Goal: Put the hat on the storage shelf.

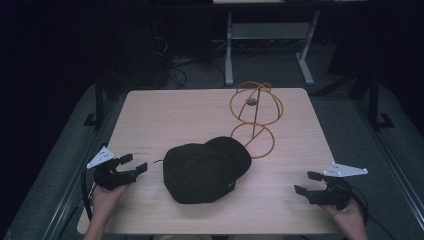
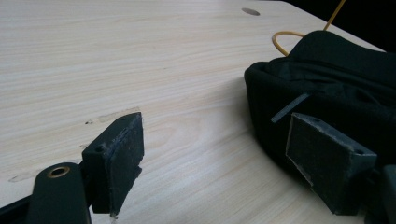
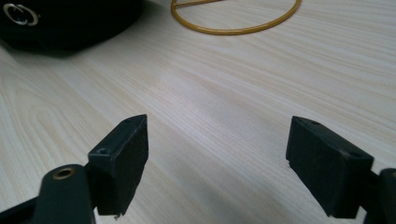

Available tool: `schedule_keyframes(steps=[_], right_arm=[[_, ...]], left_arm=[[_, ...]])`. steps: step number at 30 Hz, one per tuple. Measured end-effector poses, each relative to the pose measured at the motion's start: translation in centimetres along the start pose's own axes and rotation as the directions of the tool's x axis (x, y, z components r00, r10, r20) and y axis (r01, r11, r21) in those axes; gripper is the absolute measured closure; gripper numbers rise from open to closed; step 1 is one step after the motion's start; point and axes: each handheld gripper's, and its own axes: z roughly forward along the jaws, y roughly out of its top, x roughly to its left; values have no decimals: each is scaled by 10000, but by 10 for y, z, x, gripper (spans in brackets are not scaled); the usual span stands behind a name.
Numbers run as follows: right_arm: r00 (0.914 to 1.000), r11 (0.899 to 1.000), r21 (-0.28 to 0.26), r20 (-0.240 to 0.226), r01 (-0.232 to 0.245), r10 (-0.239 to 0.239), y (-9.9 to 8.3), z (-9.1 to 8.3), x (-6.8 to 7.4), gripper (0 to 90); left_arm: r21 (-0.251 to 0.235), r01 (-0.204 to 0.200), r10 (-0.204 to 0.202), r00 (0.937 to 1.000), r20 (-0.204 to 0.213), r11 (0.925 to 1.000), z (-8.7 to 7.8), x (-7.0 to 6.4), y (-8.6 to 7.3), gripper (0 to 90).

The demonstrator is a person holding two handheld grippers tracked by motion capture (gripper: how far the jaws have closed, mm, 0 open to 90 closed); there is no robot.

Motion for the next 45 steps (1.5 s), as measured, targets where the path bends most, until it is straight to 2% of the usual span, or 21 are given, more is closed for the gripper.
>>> schedule_keyframes(steps=[2, 5, 7, 13, 17, 20, 22, 23, 27, 28, 29, 32, 34, 35, 37, 38, 39, 40, 41, 43, 45], right_arm=[[10000, 10000, -13, 53, -24, 24, 1, 0, -1, 190], [9996, 9997, -54, -149, -258, 257, 3, -2, 1, 181], [9999, 9998, -171, -148, -53, 50, 7, -4, 4, 180], [9989, 9985, -420, -311, 341, -354, 22, -9, 15, 176], [9979, 9988, -192, -449, 453, -461, 34, -7, 20, 166], [9949, 9972, 191, -718, 720, -705, 42, -1, 28, 166], [9938, 9957, 334, -735, 859, -832, 44, 1, 32, 167], [9891, 9908, 529, -849, 1249, -1202, 50, 5, 40, 191], [9780, 9811, 712, -1205, 1797, -1704, 62, 13, 56, 195], [9780, 9811, 712, -1205, 1797, -1704, 62, 13, 56, 195], [9717, 9766, 713, -1372, 2031, -1921, 69, 16, 62, 192], [9628, 9711, 774, -1696, 2256, -2101, 79, 22, 70, 188], [9607, 9695, 780, -1740, 2323, -2162, 83, 24, 73, 182], [9549, 9663, 810, -1939, 2442, -2250, 90, 30, 77, 174], [9520, 9649, 819, -2032, 2496, -2290, 92, 31, 79, 174], [9442, 9612, 730, -2207, 2659, -2445, 97, 35, 83, 174], [9403, 9592, 727, -2305, 2734, -2505, 100, 37, 86, 176], [9403, 9592, 727, -2305, 2734, -2505, 100, 37, 86, 176], [9325, 9541, 713, -2442, 2908, -2660, 105, 41, 92, 151], [9312, 9529, 708, -2451, 2949, -2700, 107, 43, 94, 136], [9234, 9466, 709, -2542, 3144, -2876, 113, 49, 102, 140]], left_arm=[[91, -24, 24, 10000, 53, 10000, 1, 0, 0, 183], [166, -103, 100, 9998, 189, 9998, 1, -2, -1, 183], [135, -221, 218, 9996, 199, 9997, 1, -3, -1, 183], [154, -178, 175, 9996, 198, 9997, 2, -2, -1, 182], [165, -112, 108, 9997, 234, 9998, 3, -2, -1, 182], [165, -115, 111, 9997, 229, 9998, 4, -1, -1, 182], [86, -130, 128, 9997, 199, 9999, 4, -1, -1, 182], [89, -133, 132, 9998, 168, 9999, 3, 0, -1, 182], [27, -95, 95, 9998, 192, 10000, 2, 0, 0, 182], [27, -95, 95, 9998, 192, 10000, 2, 0, 0, 182], [30, -148, 148, 9997, 218, 9999, 2, 0, 0, 182], [47, -146, 145, 9997, 195, 9999, 3, 0, 0, 183], [33, -108, 107, 9998, 191, 9999, 3, 0, 0, 182], [29, -116, 116, 9998, 184, 9999, 3, 0, 0, 183], [24, -126, 126, 9997, 190, 9999, 3, 1, 0, 182], [24, -95, 94, 9998, 198, 10000, 3, 1, 0, 183], [44, -99, 99, 9998, 194, 9999, 3, 0, 0, 183], [44, -99, 99, 9998, 194, 9999, 3, 0, 0, 183], [48, -126, 125, 9997, 214, 9999, 4, 0, -1, 183], [47, -139, 138, 9997, 219, 9999, 4, 0, -1, 183], [25, -83, 82, 9997, 221, 10000, 5, -1, -1, 183]])
